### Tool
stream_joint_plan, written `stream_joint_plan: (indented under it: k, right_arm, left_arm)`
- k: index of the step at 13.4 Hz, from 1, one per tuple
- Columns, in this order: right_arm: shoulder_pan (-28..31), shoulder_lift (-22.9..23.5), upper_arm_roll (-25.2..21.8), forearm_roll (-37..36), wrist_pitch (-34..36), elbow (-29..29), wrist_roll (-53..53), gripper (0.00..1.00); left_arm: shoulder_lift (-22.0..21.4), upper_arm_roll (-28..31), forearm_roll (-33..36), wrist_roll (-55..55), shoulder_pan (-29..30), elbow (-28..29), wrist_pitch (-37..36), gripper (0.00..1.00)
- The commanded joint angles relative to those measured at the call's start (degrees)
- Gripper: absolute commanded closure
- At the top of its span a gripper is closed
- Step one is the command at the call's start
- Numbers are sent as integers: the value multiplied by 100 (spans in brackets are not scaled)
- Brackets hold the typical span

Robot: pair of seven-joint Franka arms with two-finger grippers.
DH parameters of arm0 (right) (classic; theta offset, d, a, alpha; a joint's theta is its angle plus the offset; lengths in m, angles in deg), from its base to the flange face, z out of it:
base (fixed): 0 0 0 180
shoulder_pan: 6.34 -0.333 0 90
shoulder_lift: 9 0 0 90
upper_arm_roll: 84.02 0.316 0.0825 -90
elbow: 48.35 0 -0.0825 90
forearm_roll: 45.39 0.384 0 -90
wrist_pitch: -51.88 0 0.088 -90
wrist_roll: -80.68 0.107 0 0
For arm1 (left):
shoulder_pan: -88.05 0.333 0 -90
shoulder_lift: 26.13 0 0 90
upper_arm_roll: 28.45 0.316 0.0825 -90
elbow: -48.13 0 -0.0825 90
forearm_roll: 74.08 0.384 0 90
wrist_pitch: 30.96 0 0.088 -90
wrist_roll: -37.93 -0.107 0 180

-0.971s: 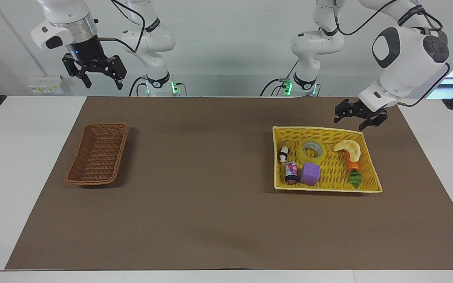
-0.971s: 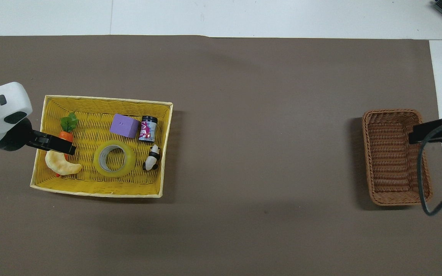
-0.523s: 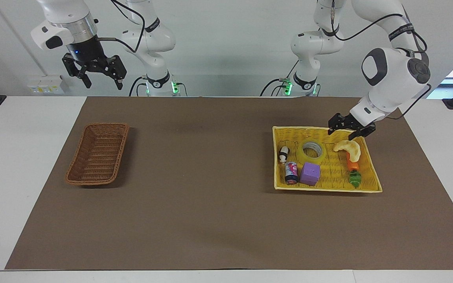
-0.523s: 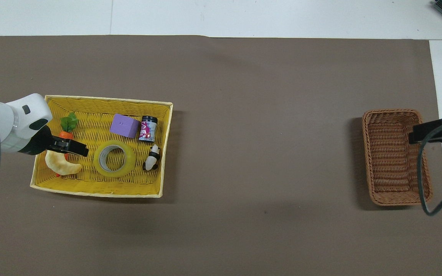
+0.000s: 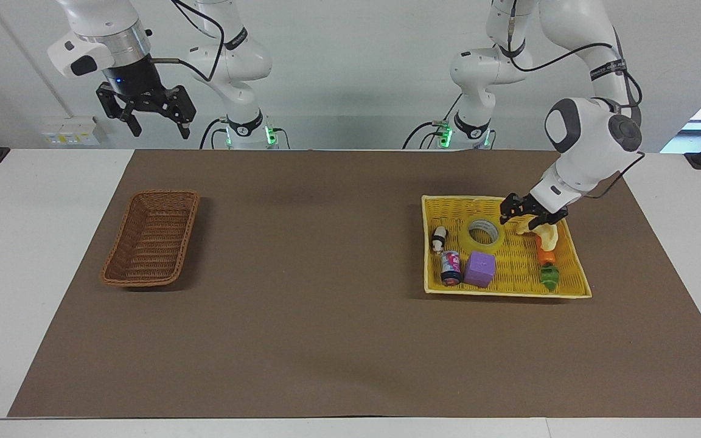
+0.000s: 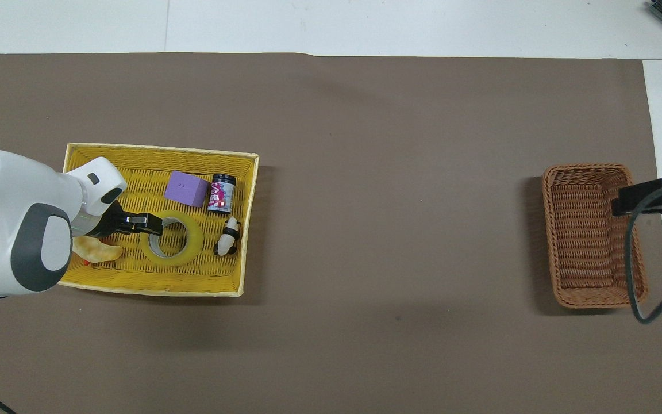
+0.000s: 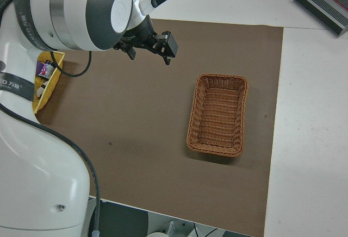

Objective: Move tape to another basket
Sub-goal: 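Reach the left gripper into the yellow tray toward the tape roll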

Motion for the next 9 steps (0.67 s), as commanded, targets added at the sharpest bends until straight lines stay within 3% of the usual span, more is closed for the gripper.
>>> stream_joint_plan:
  k: [1, 3, 4, 9]
  right_arm:
    - [96, -5, 22, 102, -32, 2, -132, 0]
    - [96, -5, 22, 102, -32, 2, -132, 0]
    - [96, -14, 22, 102, -32, 11, -132, 0]
    - [96, -14, 22, 102, -32, 2, -132, 0]
  left_arm:
    - [-22, 75, -76, 134, -130, 469, 564, 56]
    - [-5, 75, -76, 152, -130, 610, 679, 90]
    - [-5, 75, -76, 152, -121, 585, 645, 100]
    - [127, 92, -76, 126, -24, -55, 155, 100]
